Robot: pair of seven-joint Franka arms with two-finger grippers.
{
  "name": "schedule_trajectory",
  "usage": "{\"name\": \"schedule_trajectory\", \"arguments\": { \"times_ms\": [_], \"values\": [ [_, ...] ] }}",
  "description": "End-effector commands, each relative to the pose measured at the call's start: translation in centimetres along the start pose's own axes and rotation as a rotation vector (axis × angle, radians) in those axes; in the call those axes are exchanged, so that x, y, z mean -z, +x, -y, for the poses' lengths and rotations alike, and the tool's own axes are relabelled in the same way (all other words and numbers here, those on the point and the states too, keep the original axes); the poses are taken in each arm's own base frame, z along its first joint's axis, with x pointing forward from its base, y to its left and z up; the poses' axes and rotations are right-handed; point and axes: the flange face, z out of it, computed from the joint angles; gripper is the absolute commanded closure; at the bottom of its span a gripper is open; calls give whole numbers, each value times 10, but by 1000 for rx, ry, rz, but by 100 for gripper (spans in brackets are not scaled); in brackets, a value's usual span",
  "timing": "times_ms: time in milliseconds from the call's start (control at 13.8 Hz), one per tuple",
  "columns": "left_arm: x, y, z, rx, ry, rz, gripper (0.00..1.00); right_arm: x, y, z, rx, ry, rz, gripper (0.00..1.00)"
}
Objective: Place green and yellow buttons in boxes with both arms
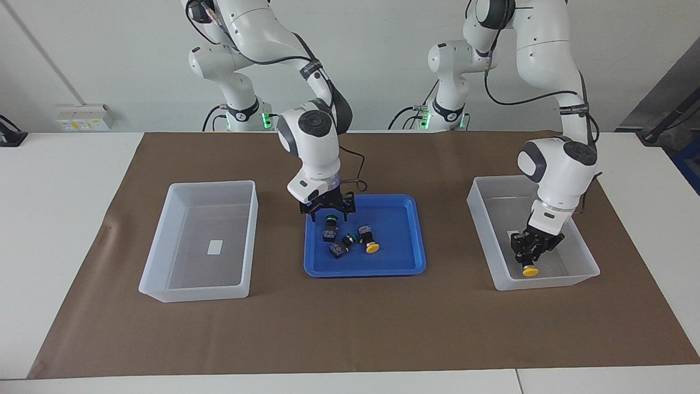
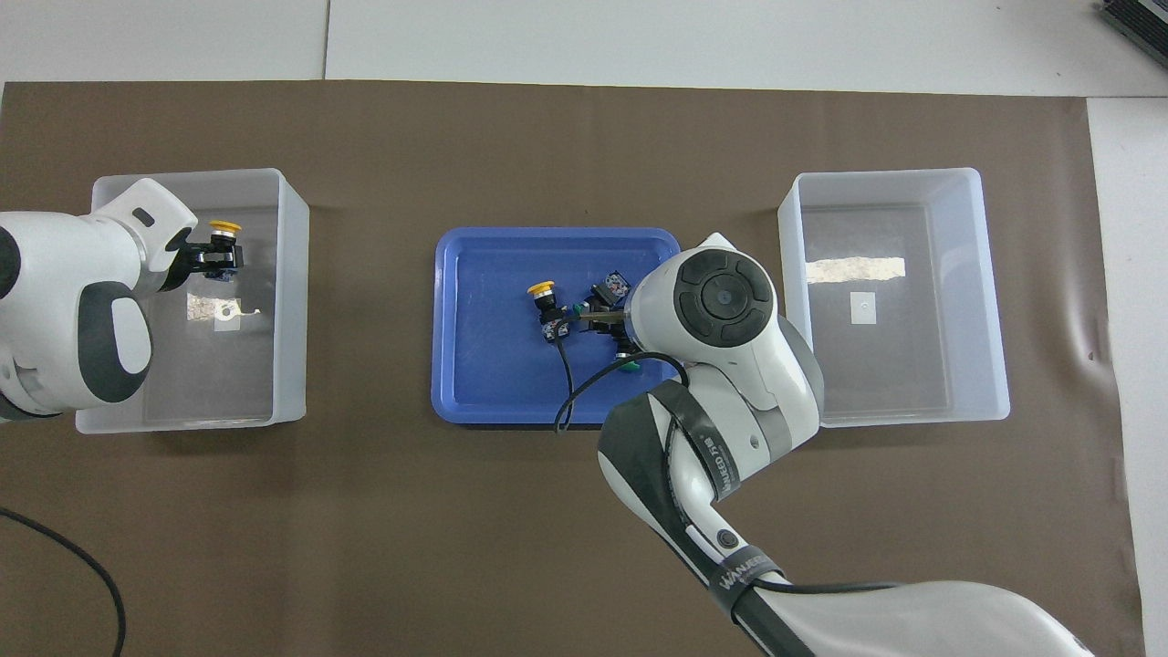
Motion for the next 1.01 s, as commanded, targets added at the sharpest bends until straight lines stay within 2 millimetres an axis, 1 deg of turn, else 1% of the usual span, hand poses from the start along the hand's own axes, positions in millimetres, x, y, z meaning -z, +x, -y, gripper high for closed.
{"name": "schedule_trajectory", "arguments": {
  "times_ms": [0, 72, 145, 217, 289, 362, 434, 506, 579, 651, 796, 868, 940],
  "values": [
    [-1, 7, -5, 9, -3, -30, 0, -13, 0, -2, 26, -14, -18, 28],
    [1, 8, -5, -1, 1, -33, 0, -19, -2, -3, 25, -15, -16, 29],
    [7, 9, -4, -6, 1, -38, 0, -28, -6, -5, 26, -17, -16, 34],
    [18, 12, -5, -32, 1, -48, 0, -32, -7, -6, 29, -12, -25, 46],
    [30, 14, -6, -67, 1, -61, 0, -32, -9, -5, 20, -19, -15, 99],
    [48, 16, -8, -77, 0, -67, 0, -26, -10, -1, 15, -22, -8, 100],
    [65, 17, -9, -78, -2, -59, 0, -15, -5, -6, 5, -31, 4, 100],
    [85, 17, -13, -85, -6, -48, 0, 5, -1, -7, -5, -30, 2, 100],
    [107, 16, -23, -100, -12, -40, 0, 30, 3, -9, -22, -20, 2, 100],
    [126, 16, -27, -105, -16, -31, 0, 55, 10, -16, -38, -17, -3, 100],
    [155, 13, -49, -137, -28, -9, 0, 107, 27, -49, -69, -20, -11, 100],
    [164, 13, -60, -150, -35, 3, 0, 125, 33, -68, -60, -20, -15, 100],
    [166, 12, -75, -165, -43, 13, 0, 140, 45, -101, -51, -19, -30, 100]
  ]
}}
